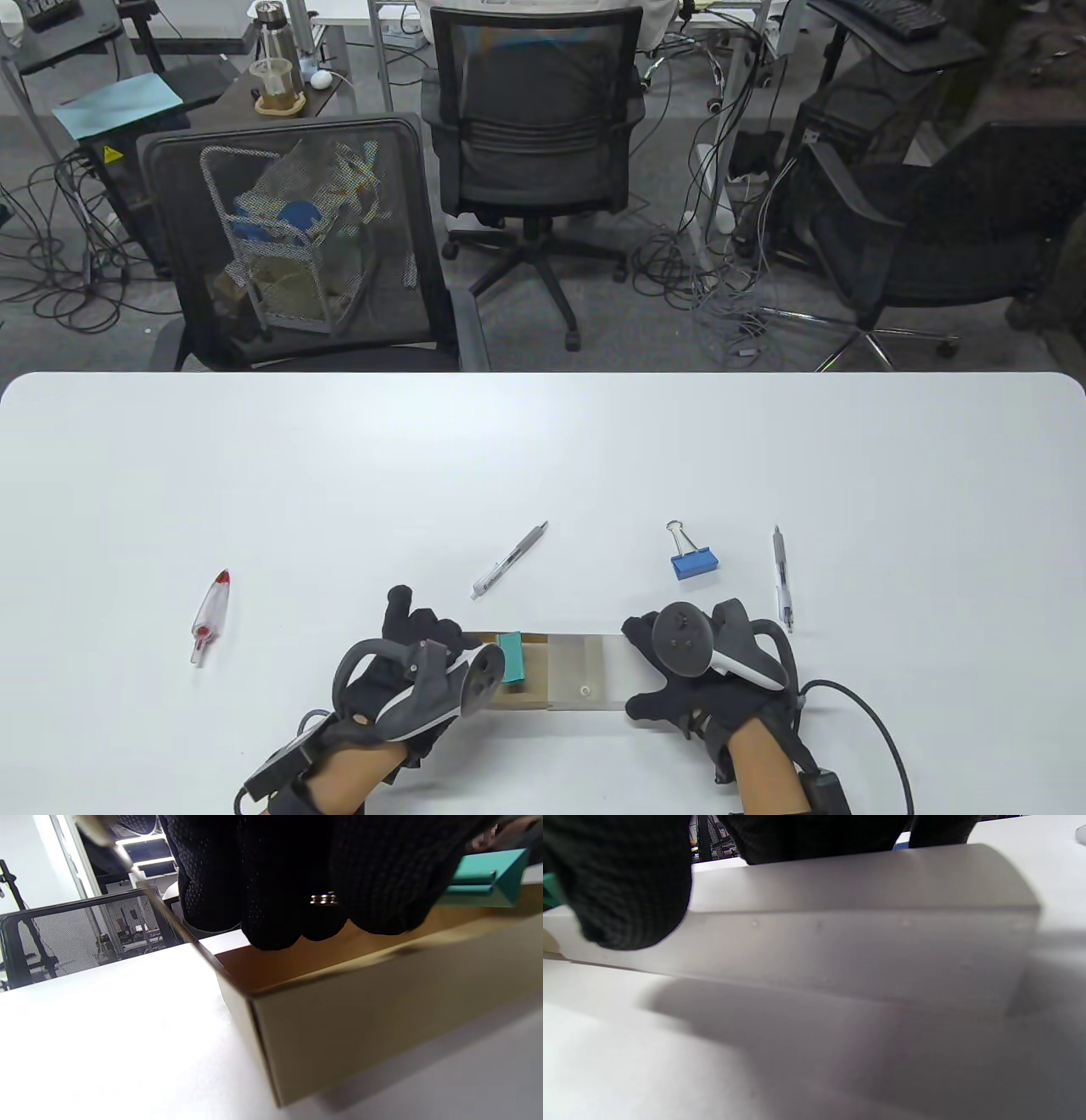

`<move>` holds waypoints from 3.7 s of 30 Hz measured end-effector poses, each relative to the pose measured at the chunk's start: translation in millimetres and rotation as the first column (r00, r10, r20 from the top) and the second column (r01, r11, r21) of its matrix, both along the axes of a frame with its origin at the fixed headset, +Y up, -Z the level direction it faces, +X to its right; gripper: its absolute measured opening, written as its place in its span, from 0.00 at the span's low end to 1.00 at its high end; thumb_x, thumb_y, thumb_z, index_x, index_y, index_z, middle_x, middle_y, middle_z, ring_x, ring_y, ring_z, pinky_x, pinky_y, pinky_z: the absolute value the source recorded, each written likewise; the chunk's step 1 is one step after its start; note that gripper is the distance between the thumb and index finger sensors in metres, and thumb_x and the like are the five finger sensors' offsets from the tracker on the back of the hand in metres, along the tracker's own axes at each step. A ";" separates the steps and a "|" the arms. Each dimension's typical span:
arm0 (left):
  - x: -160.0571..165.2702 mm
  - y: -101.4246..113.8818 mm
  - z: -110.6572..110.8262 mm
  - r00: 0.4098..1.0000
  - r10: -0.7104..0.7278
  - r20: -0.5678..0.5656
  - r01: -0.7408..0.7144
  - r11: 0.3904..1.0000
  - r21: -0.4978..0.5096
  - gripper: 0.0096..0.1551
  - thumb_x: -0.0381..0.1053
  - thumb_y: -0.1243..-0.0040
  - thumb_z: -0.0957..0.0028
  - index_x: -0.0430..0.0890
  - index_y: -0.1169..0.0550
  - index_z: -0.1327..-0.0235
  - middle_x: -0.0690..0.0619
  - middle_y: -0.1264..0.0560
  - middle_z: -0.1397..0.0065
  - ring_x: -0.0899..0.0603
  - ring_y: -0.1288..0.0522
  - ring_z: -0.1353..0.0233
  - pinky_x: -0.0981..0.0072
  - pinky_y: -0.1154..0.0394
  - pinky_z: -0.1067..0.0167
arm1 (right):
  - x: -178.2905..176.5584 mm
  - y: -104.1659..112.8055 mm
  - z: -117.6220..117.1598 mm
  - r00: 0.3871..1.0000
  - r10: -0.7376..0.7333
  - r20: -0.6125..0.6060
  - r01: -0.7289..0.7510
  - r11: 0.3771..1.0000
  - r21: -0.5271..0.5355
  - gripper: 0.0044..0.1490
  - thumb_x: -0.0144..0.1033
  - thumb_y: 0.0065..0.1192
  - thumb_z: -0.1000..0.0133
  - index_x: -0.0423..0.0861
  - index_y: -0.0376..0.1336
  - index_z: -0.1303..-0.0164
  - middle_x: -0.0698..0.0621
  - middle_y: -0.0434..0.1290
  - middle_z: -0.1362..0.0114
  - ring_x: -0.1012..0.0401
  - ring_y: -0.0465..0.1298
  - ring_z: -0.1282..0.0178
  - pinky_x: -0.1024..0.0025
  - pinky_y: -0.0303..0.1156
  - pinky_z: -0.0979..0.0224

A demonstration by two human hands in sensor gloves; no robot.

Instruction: Pack snap-button pull-out pencil case

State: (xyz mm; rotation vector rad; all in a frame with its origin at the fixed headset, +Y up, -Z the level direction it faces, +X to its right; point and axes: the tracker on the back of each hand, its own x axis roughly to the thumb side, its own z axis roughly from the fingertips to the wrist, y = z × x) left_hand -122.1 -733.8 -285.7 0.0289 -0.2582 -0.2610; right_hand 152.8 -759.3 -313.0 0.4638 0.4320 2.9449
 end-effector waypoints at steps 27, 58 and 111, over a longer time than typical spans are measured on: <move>65.4 -19.2 -7.5 0.998 0.054 0.025 -0.055 0.998 0.023 0.27 0.62 0.25 0.70 0.61 0.11 0.54 0.61 0.13 0.45 0.47 0.16 0.38 0.38 0.40 0.20 | 1.6 0.0 0.2 1.000 -0.015 -0.003 0.015 1.000 -0.011 0.57 0.65 0.71 0.62 0.60 0.54 0.22 0.56 0.60 0.15 0.51 0.63 0.17 0.39 0.55 0.19; -148.2 20.4 2.1 0.875 0.404 -0.268 -0.377 0.915 0.146 0.53 0.72 0.35 0.64 0.68 0.41 0.21 0.60 0.45 0.12 0.40 0.49 0.09 0.32 0.59 0.17 | 6.2 -2.4 -0.5 0.998 -0.059 0.009 0.060 0.998 -0.017 0.57 0.65 0.72 0.62 0.60 0.54 0.22 0.57 0.60 0.15 0.51 0.62 0.17 0.40 0.53 0.19; -168.4 5.3 4.5 0.889 0.340 -0.306 -0.305 0.939 0.156 0.55 0.74 0.36 0.66 0.70 0.43 0.20 0.61 0.48 0.11 0.40 0.54 0.09 0.32 0.63 0.18 | 14.5 10.1 -112.5 0.615 0.276 0.739 -0.251 0.957 -0.148 0.49 0.62 0.73 0.60 0.57 0.62 0.28 0.55 0.71 0.23 0.53 0.71 0.24 0.48 0.63 0.20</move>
